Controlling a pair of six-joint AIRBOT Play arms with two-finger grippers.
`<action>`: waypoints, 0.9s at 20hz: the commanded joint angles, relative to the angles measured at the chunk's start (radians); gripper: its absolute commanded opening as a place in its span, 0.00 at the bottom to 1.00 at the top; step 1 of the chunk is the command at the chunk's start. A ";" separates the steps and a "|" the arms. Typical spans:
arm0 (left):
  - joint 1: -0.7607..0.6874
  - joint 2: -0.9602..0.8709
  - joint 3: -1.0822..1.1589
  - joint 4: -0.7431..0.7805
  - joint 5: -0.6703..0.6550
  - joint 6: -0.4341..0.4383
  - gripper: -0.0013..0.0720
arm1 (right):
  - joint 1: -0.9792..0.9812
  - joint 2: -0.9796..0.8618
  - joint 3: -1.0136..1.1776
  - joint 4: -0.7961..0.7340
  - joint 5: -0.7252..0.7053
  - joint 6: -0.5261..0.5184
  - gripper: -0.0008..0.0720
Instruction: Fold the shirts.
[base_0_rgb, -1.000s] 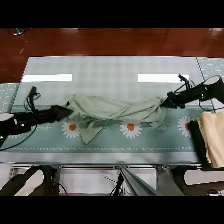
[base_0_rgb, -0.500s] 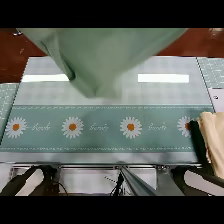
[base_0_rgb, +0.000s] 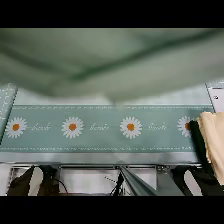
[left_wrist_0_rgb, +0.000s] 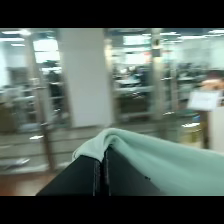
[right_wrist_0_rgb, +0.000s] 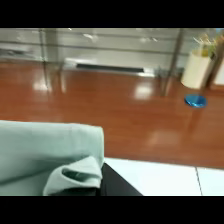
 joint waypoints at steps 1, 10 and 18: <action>0.019 0.079 -0.074 0.202 -0.126 -0.113 0.06 | 0.000 0.174 -0.271 -0.107 0.047 0.055 0.05; -0.133 -0.035 -0.935 -0.320 -0.024 0.018 0.06 | 0.000 0.187 -1.146 -0.118 -0.214 0.085 0.05; -0.475 -0.527 -0.873 -0.322 0.394 0.096 0.06 | 0.000 -0.391 -1.152 0.056 -0.550 -0.004 0.05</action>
